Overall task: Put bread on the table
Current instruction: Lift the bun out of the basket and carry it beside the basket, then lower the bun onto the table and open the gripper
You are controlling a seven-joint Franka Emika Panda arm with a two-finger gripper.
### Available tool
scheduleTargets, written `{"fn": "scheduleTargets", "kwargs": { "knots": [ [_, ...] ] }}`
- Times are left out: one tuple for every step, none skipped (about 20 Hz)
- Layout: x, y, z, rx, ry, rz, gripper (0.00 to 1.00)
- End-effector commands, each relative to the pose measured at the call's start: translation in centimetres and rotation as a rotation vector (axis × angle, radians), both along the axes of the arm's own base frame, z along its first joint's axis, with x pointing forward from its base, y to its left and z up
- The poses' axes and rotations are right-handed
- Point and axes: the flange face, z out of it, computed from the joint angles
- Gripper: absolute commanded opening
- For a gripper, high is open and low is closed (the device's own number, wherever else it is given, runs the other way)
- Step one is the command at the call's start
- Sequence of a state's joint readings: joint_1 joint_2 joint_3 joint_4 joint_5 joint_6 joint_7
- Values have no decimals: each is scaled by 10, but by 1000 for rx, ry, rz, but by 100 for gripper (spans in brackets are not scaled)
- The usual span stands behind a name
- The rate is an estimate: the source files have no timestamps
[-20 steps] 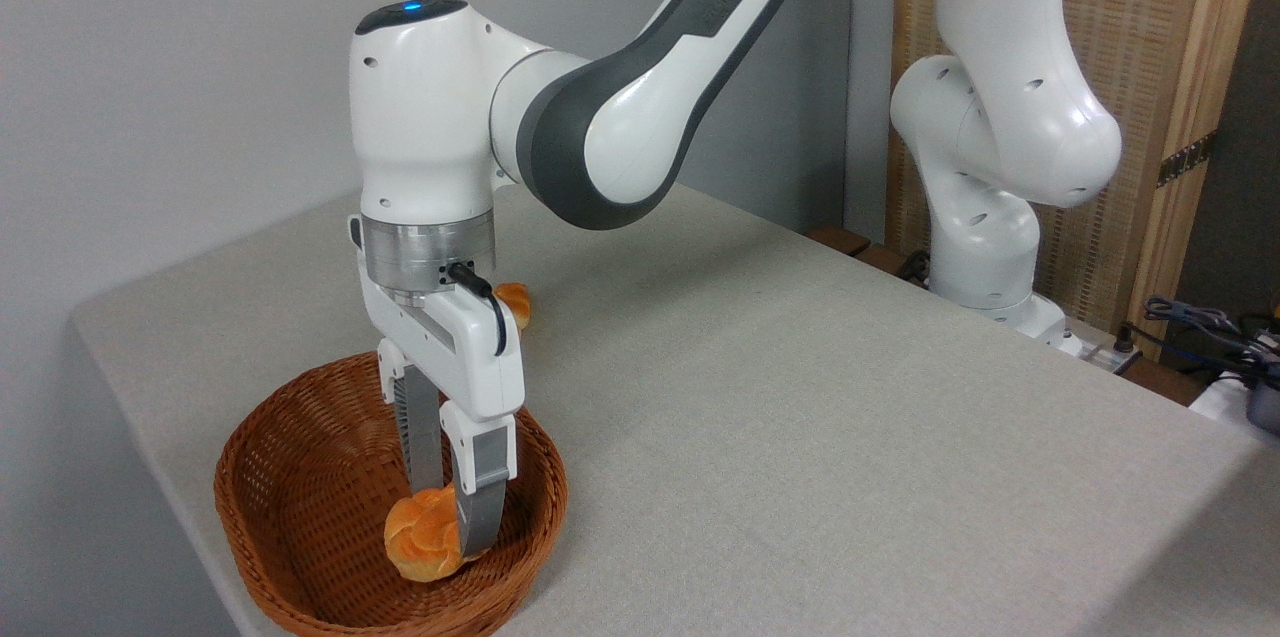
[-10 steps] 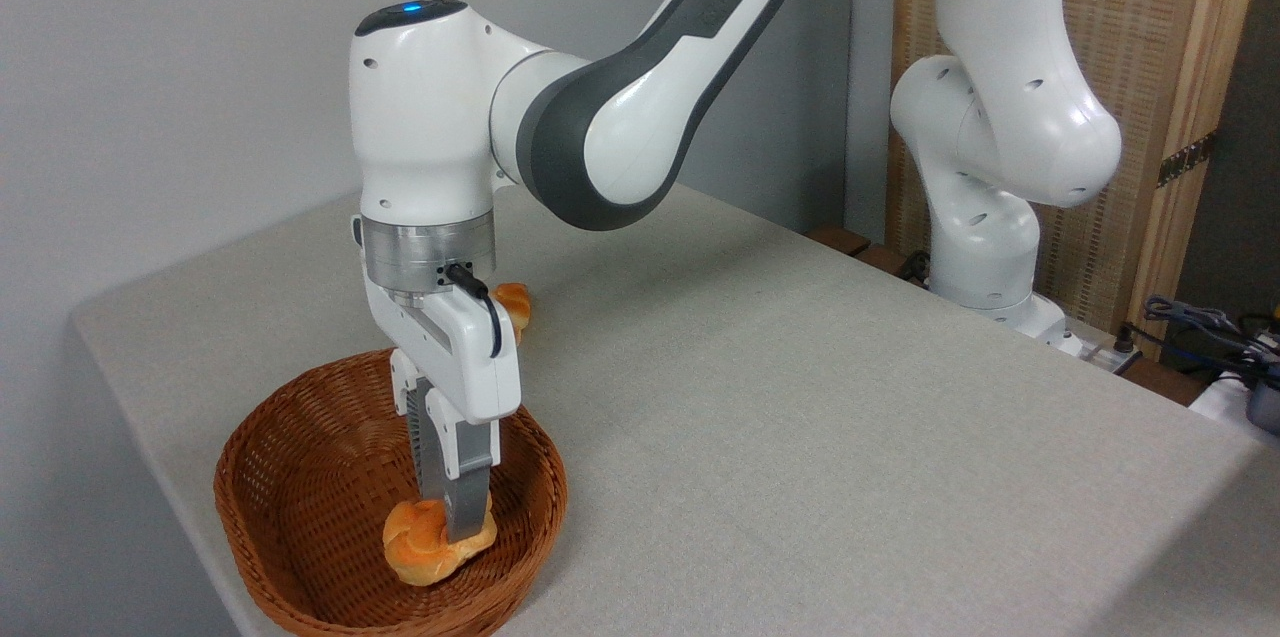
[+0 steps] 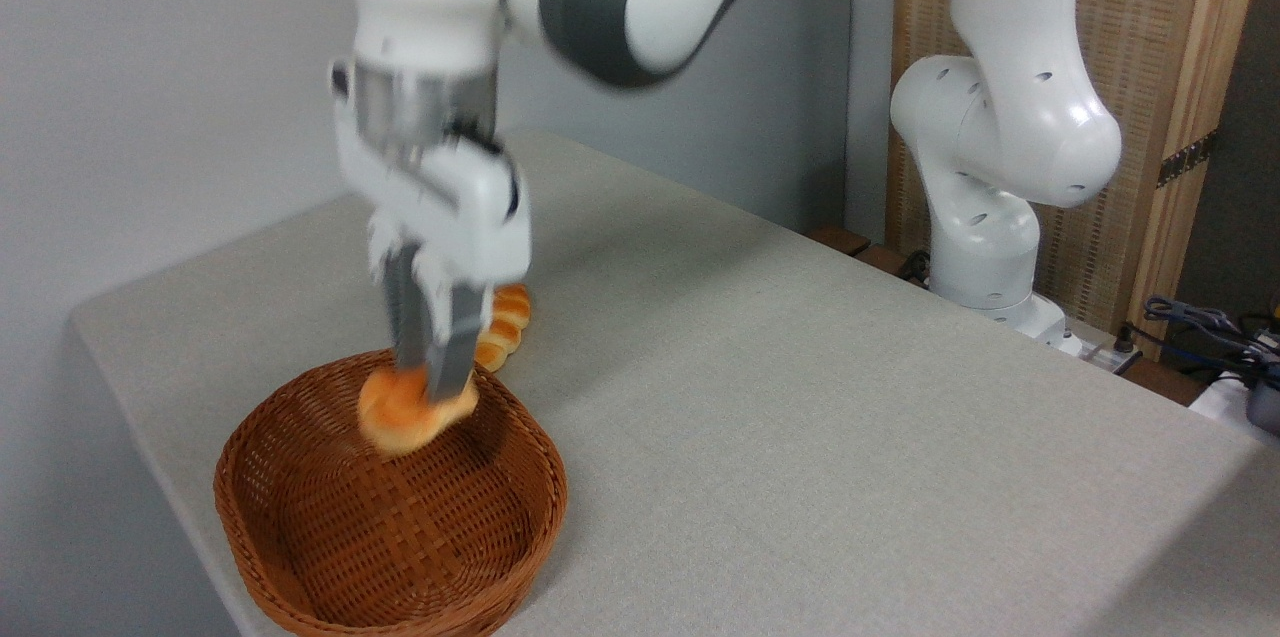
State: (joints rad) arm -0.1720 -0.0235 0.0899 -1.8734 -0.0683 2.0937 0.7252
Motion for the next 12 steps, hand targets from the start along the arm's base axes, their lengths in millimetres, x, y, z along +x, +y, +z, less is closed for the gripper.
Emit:
{"fn": "scheduleTargets", "kwargs": {
  "knots": [
    [-58, -1, 28, -20, 76, -94, 36],
    [-74, -1, 25, -14, 104, -143, 36],
    [-85, 0, 13, 0, 141, -192, 37],
    [-94, 0, -5, 8, 181, -235, 37],
    [-100, -7, -22, 18, 213, -275, 38],
    [-101, -9, -33, 39, 230, -288, 44],
    [-101, -9, -43, 66, 245, -300, 61],
    [-102, -8, -49, 88, 251, -307, 80],
    [-102, -8, -55, 91, 245, -307, 100],
    [-100, -8, -60, 92, 247, -305, 100],
    [-99, -11, -63, 93, 249, -310, 100],
    [-98, -15, -65, 95, 251, -317, 100]
  ]
}}
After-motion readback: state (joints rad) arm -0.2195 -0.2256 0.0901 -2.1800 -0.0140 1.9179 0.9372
